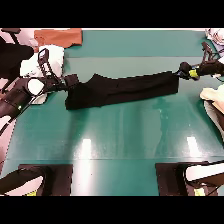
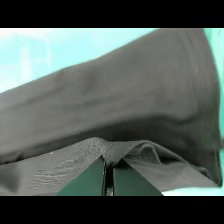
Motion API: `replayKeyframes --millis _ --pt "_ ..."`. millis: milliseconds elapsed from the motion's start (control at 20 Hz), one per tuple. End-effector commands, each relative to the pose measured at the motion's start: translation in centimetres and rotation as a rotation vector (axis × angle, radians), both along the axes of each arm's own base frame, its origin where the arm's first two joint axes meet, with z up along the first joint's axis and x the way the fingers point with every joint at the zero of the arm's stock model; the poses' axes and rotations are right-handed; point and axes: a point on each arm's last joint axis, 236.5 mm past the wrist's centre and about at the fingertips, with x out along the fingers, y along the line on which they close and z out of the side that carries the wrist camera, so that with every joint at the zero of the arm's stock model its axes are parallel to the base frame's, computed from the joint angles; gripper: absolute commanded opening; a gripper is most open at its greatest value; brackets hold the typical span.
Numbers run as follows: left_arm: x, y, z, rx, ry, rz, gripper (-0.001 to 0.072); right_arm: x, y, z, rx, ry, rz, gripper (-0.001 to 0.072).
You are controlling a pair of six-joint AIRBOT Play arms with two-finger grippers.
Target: Fold the shirts.
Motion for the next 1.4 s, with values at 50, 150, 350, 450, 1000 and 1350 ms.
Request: replayKeyframes --millis 50,150,350,450,1000,1350 --pt "1.6 2.5 -2.0 0.025 0.021 0.084 0.0026 1.5 -1.4 -1.7 -0.067 0.069 0.037 0.0016" --pt "2.5 3.8 -3.0 0.017 0.03 0.127 0.0027 1.9 -2.2 -2.1 -0.091 0.079 0.036 0.0015" --pt "3.6 4.1 -5.1 0.02 0.04 0.142 0.0027 2.0 -1.8 -3.9 -0.08 0.125 0.061 0.0016" --pt "3.8 4.0 -6.1 0.02 0.055 0.145 0.0028 1.9 -1.3 -4.9 -0.074 0.146 0.073 0.0017" --pt "5.5 4.1 -5.9 0.044 0.008 0.132 0.06 2.3 -1.0 -6.5 -0.095 0.148 0.104 0.0276" --pt "6.9 2.7 1.9 0.205 -0.072 -0.061 0.0599 1.2 -5.5 -4.1 -0.11 0.113 0.068 0.0584"
